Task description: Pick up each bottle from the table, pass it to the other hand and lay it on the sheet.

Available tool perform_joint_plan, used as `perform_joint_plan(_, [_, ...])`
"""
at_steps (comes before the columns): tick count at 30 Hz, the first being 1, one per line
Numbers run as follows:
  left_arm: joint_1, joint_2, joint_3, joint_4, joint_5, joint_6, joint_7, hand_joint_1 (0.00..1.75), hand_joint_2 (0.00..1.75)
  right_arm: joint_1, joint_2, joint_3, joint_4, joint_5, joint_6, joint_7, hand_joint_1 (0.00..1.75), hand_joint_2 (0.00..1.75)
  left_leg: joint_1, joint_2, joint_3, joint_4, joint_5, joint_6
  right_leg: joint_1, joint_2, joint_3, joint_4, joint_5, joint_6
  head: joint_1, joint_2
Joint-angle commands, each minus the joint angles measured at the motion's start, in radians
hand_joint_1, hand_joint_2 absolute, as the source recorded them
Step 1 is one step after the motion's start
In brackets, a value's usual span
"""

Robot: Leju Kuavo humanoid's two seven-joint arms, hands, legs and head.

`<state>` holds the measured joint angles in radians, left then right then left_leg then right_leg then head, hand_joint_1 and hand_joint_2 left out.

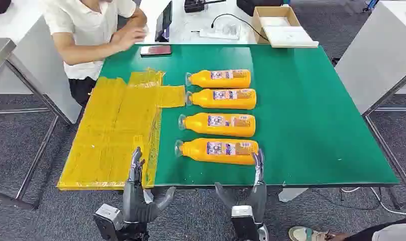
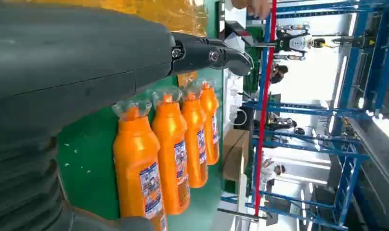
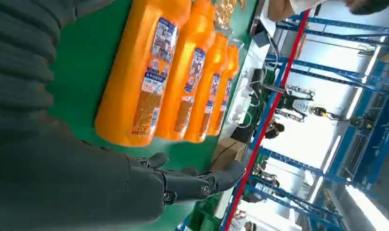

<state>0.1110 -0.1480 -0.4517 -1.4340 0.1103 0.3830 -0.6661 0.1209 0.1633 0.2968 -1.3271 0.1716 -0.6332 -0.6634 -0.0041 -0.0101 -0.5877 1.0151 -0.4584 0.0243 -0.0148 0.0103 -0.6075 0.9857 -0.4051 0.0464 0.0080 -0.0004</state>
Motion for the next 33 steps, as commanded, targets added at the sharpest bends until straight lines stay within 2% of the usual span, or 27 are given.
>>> perform_joint_plan(1, [-0.002, 0.021, 0.004, 0.012, -0.004, 0.009, -0.032, 0.00, 1.75, -0.026, -0.008, -0.055, 0.083, 0.003, -0.052, -0.013, 0.00, 1.75, 0.000, 0.000, 0.003, -0.002, 0.000, -0.001, 0.001, -0.001, 0.003, -0.002, -0.001, -0.001, 0.000, 0.000])
perform_joint_plan(2, [-0.004, 0.020, 0.006, 0.012, -0.004, 0.010, -0.032, 0.00, 1.75, -0.035, -0.019, -0.057, 0.085, 0.040, -0.065, -0.021, 0.00, 1.75, 0.000, 0.000, 0.002, -0.001, 0.000, -0.001, 0.000, 0.000, 0.002, -0.001, 0.000, -0.001, 0.000, 0.000])
perform_joint_plan(4, [-0.011, 0.017, 0.010, 0.020, 0.001, 0.003, -0.031, 0.00, 1.75, -0.052, -0.007, -0.135, 0.096, 0.238, -0.065, -0.010, 0.00, 1.75, 0.000, 0.001, 0.002, -0.001, 0.000, -0.001, 0.000, 0.000, 0.003, -0.001, 0.000, -0.001, 0.000, 0.000])
perform_joint_plan(7, [-0.031, 0.015, 0.005, 0.032, 0.009, -0.019, -0.032, 0.00, 1.75, -0.108, -0.057, -0.146, 0.128, 0.343, -0.064, 0.019, 0.00, 1.75, 0.000, 0.001, 0.002, -0.001, 0.000, -0.001, 0.000, 0.000, 0.002, -0.001, 0.000, -0.001, 0.000, 0.000])
perform_joint_plan(9, [-0.038, 0.012, 0.005, 0.042, 0.008, -0.019, -0.032, 0.00, 1.75, -0.119, -0.068, -0.141, 0.141, 0.351, -0.065, 0.022, 0.00, 1.75, 0.000, 0.001, 0.004, -0.002, 0.000, -0.001, 0.001, -0.001, 0.004, -0.002, 0.000, -0.001, 0.000, 0.000])
perform_joint_plan(10, [-0.043, 0.017, -0.004, 0.044, 0.004, -0.034, -0.032, 0.00, 1.75, -0.124, -0.063, -0.179, 0.144, 0.472, -0.065, 0.039, 0.00, 1.75, 0.000, 0.000, 0.003, -0.001, 0.000, -0.001, 0.000, -0.001, 0.003, -0.002, 0.000, -0.001, 0.000, 0.000])
perform_joint_plan(11, [-0.050, 0.017, -0.004, 0.049, -0.002, -0.042, -0.032, 0.00, 1.75, -0.141, -0.067, -0.201, 0.162, 0.513, -0.065, 0.043, 0.00, 1.75, 0.000, -0.001, 0.004, -0.002, 0.000, -0.001, 0.001, -0.002, 0.005, -0.003, 0.000, -0.001, 0.000, 0.000])
perform_joint_plan(13, [-0.059, 0.017, -0.004, 0.053, -0.001, -0.067, -0.024, 0.00, 1.75, -0.184, -0.101, -0.184, 0.220, 0.514, -0.065, 0.087, 0.00, 1.75, 0.000, 0.000, 0.003, -0.002, 0.001, -0.001, 0.000, 0.000, 0.003, -0.002, 0.001, -0.001, 0.000, 0.000])
perform_joint_plan(14, [-0.065, 0.017, -0.007, 0.059, -0.006, -0.079, -0.021, 0.00, 1.75, -0.217, -0.122, -0.176, 0.268, 0.572, -0.065, 0.124, 0.00, 1.75, 0.001, 0.001, 0.006, -0.002, 0.000, -0.001, 0.001, 0.000, 0.006, -0.003, 0.000, -0.001, 0.000, 0.000])
perform_joint_plan(18, [-0.074, 0.012, -0.007, 0.069, -0.009, -0.085, -0.021, 0.00, 1.75, -0.255, -0.140, -0.160, 0.324, 0.578, -0.065, 0.132, 0.00, 1.75, 0.000, 0.001, 0.004, -0.002, 0.000, -0.001, 0.001, 0.000, 0.004, -0.002, 0.001, -0.001, 0.000, 0.000])
perform_joint_plan(20, [-0.074, 0.012, -0.007, 0.069, -0.009, -0.085, -0.021, 0.00, 1.75, -0.255, -0.140, -0.160, 0.324, 0.578, -0.065, 0.132, 0.00, 1.75, 0.002, 0.002, 0.010, -0.003, -0.001, -0.002, 0.002, 0.000, 0.011, -0.005, 0.000, -0.003, 0.000, 0.000])
perform_joint_plan(23, [-0.079, 0.010, -0.012, 0.077, -0.009, -0.100, -0.020, 0.00, 1.75, -0.279, -0.148, -0.139, 0.379, 0.578, -0.062, 0.159, 0.00, 1.75, 0.000, 0.001, 0.005, -0.002, 0.000, -0.001, 0.000, 0.000, 0.005, -0.002, 0.000, -0.001, 0.000, 0.000])
perform_joint_plan(25, [-0.088, 0.007, -0.014, 0.084, -0.006, -0.113, -0.020, 0.00, 1.75, -0.334, -0.167, -0.121, 0.480, 0.598, -0.060, 0.189, 0.00, 1.75, 0.001, 0.001, 0.008, -0.003, -0.001, -0.002, 0.001, -0.001, 0.008, -0.003, -0.001, -0.002, 0.000, 0.000])
perform_joint_plan(26, [-0.086, -0.002, -0.008, 0.096, -0.007, -0.116, -0.023, 0.00, 1.75, -0.388, -0.178, -0.118, 0.593, 0.605, -0.047, 0.219, 0.00, 1.75, 0.000, 0.001, 0.004, -0.002, 0.000, -0.001, 0.001, 0.000, 0.005, -0.002, 0.001, -0.001, 0.000, 0.000])
perform_joint_plan(28, [-0.084, -0.009, -0.010, 0.098, -0.011, -0.124, -0.026, 0.00, 1.75, -0.436, -0.189, -0.124, 0.684, 0.589, -0.033, 0.203, 0.00, 1.75, 0.000, 0.003, 0.006, -0.002, 0.000, -0.001, 0.001, 0.002, 0.006, -0.003, 0.001, -0.001, 0.000, 0.000])
perform_joint_plan(33, [-0.109, -0.016, -0.008, 0.112, -0.021, -0.133, -0.025, 0.00, 1.75, -0.542, -0.149, -0.124, 0.820, 0.572, 0.028, 0.194, 0.00, 1.75, 0.000, 0.001, 0.002, -0.001, 0.001, 0.000, 0.000, 0.000, 0.003, -0.001, 0.001, 0.000, 0.000, 0.000])
